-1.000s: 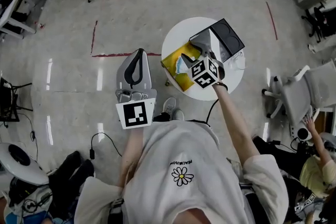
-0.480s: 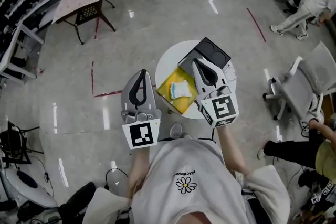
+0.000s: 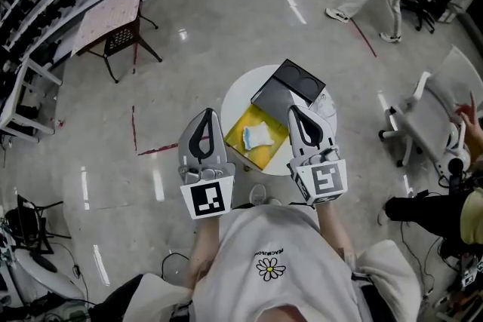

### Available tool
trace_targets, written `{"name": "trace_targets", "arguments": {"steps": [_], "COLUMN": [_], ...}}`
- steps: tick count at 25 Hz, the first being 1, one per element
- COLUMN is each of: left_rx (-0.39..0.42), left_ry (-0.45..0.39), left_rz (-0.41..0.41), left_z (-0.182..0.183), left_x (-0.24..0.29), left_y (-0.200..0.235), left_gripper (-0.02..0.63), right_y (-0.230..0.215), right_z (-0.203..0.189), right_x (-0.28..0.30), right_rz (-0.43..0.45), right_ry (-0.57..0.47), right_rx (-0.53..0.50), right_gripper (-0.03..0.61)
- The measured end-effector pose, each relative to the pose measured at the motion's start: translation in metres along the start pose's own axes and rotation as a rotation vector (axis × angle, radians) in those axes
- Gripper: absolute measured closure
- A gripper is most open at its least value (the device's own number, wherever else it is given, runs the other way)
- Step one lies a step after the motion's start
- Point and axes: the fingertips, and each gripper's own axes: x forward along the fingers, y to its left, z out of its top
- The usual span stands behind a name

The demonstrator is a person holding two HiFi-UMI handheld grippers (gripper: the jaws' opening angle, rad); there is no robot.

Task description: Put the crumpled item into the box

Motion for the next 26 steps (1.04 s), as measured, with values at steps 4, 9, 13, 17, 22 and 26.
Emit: {"name": "trace_targets", "arguments": {"steps": [4,9,13,17,22,26], "left_rx": [-0.004,-0.01,-0.012,-0.016,-0.012,-0.014], "left_ry": [0.002,-0.006,-0.001,0.003,0.012,0.024], "left_rz": [-0.014,-0.032,-0.04,-0.035,-0.029,-0.025], "left_z": [0.0,0.001,0.0,-0.003,-0.008,-0.011], "left_x": [0.003,0.008,0.009,0.009,0.009,0.009], "left_y": [-0.004,-0.011,-0.015,-0.018,-0.014,-0.012], "left_gripper": [0.615,0.614,0.614,0.614,0.614,0.614], "right_y": [-0.002,-0.002,-0.007,-0.012,-0.013,-0.012], "right_z": [-0.003,-0.004,-0.003,-0.006,-0.01,-0.014], "right_x": [-0.002,-0.003,-0.004,-0.007,-0.004,-0.005], "right_rz": [-0.011,-0.009,-0.017,-0.02,-0.024,-0.027], "right_ry": [0.012,0.013,0.012,0.021,0.031,0.042], "right_rx": [0.009,0.005,0.0,-0.006,-0.011,-0.006], "right_gripper": [0.578,0.578,0.578,0.578,0.578,0.578]}}
